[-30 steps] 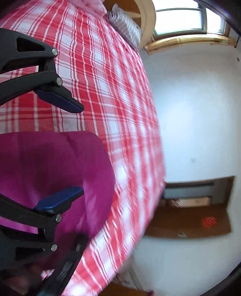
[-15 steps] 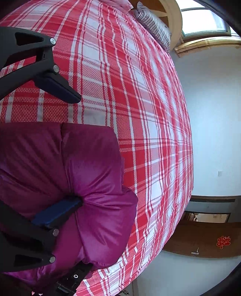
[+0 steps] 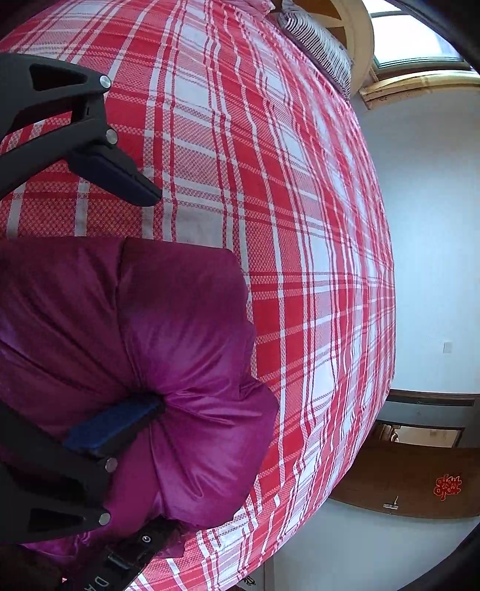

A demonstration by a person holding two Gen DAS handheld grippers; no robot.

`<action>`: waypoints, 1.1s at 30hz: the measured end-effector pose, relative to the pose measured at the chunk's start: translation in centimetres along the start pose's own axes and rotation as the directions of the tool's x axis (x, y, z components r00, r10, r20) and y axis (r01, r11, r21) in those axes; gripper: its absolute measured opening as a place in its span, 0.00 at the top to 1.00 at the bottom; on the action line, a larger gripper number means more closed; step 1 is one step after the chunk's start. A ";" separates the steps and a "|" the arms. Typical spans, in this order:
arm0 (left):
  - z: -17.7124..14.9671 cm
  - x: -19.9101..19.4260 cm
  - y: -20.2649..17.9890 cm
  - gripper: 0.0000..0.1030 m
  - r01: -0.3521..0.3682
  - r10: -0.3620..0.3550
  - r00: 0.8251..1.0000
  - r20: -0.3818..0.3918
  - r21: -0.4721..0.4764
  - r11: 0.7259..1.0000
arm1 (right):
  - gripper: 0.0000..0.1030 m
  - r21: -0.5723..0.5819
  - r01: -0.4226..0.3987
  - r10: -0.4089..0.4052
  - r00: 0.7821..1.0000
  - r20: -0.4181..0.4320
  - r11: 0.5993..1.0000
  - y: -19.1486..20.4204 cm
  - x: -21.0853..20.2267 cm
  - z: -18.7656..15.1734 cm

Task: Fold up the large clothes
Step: 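Press both grippers down on the folded magenta jacket bundle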

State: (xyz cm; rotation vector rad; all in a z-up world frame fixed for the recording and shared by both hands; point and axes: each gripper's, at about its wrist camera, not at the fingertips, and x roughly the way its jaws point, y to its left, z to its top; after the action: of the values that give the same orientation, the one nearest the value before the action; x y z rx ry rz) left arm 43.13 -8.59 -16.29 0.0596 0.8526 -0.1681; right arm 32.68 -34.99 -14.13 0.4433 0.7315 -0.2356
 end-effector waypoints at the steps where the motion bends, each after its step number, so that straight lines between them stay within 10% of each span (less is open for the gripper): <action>1: 0.0 0.1 0.1 0.01 0.004 -0.004 1.000 -0.005 -0.005 1.000 | 0.31 -0.006 0.007 -0.007 1.000 -0.003 1.000 0.1 0.1 0.0; 33: -0.1 0.3 0.2 0.01 0.021 -0.022 1.000 -0.013 -0.030 0.999 | 0.26 -0.107 0.126 -0.130 0.991 -0.032 0.986 2.0 1.3 -0.2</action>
State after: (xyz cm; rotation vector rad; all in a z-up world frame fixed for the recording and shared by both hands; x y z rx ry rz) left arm 43.25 -8.46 -16.62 0.0239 0.8695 -0.1752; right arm 34.20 -33.20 -14.56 0.3022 0.8079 -0.3080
